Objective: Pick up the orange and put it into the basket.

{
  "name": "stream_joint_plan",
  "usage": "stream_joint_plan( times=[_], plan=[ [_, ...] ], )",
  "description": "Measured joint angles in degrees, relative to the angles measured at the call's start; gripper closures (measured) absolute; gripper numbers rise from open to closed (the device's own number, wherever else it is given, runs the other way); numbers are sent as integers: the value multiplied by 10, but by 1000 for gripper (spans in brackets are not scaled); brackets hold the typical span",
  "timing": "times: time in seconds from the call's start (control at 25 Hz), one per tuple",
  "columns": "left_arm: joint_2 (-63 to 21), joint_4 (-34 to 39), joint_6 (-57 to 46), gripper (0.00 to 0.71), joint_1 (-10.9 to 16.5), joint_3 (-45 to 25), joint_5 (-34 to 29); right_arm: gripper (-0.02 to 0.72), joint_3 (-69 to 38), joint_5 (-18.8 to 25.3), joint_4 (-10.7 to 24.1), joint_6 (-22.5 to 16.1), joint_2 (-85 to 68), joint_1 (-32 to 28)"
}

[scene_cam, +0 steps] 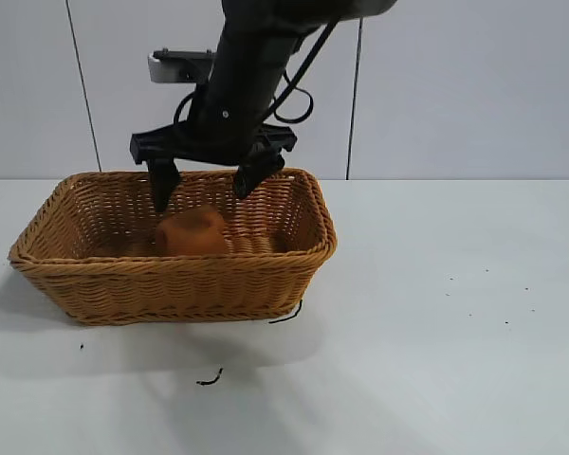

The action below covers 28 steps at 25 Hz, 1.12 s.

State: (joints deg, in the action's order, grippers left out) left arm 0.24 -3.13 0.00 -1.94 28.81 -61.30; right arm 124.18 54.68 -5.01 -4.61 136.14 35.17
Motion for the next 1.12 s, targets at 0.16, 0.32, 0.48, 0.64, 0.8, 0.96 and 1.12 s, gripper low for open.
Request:
stream_joint_plan(
  times=[0.16,0.32,0.48,0.64,0.8,0.96,1.12],
  plan=[
    [0,0,0,71,0,0,0,12,83,86,41,-6,0,-14],
    [0,0,0,71,0,0,0,9,120,132,78,-11,0,-60],
    [0,0,0,71,0,0,0,9,122,147,84,-13,0,-133],
    [0,0,0,71,0,0,0,9,122,147,86,-13,0,-215],
    [0,0,0,71,0,0,0,9,122,147,81,-13,0,-287],
    [0,0,0,71,0,0,0,9,122,147,65,-13,0,-333],
    [0,0,0,71,0,0,0,9,90,147,50,-2,-8,-345]
  ],
)
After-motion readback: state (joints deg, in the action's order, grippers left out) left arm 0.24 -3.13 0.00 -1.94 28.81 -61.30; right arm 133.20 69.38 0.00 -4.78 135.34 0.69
